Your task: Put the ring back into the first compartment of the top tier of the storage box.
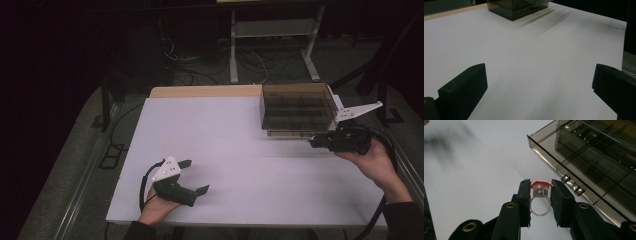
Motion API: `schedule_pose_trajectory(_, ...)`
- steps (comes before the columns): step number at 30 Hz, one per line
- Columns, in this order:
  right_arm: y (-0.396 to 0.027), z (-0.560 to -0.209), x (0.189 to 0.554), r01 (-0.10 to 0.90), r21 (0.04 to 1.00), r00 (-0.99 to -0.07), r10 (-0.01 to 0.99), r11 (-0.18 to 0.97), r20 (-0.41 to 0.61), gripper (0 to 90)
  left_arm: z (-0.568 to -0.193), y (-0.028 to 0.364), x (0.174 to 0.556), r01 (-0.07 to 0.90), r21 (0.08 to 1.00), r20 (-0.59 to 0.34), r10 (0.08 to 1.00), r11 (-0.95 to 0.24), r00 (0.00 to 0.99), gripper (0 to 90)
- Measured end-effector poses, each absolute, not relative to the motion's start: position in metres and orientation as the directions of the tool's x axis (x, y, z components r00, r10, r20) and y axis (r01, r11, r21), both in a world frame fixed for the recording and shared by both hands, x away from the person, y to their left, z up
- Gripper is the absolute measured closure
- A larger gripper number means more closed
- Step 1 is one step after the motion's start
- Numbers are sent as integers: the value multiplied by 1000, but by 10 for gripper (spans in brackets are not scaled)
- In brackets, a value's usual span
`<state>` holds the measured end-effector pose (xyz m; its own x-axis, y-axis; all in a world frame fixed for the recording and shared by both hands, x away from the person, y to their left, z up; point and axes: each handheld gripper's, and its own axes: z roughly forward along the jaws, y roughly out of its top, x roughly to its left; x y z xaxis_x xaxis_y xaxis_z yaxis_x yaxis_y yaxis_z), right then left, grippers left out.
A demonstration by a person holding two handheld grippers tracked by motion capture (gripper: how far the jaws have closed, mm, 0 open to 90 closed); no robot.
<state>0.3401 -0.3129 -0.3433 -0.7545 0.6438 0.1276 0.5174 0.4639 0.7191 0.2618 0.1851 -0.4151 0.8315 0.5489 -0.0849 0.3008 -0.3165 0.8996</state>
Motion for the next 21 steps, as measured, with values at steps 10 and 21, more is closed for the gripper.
schedule_pose_trajectory(10,-311,-335,347,510,718,-759,641,473,117,693,-415,185,262,302,899,-86,549,-316,832,0)
schedule_pose_trajectory(21,-311,-325,353,503,723,-759,642,473,108,693,-415,185,262,301,900,-85,549,-317,832,0)
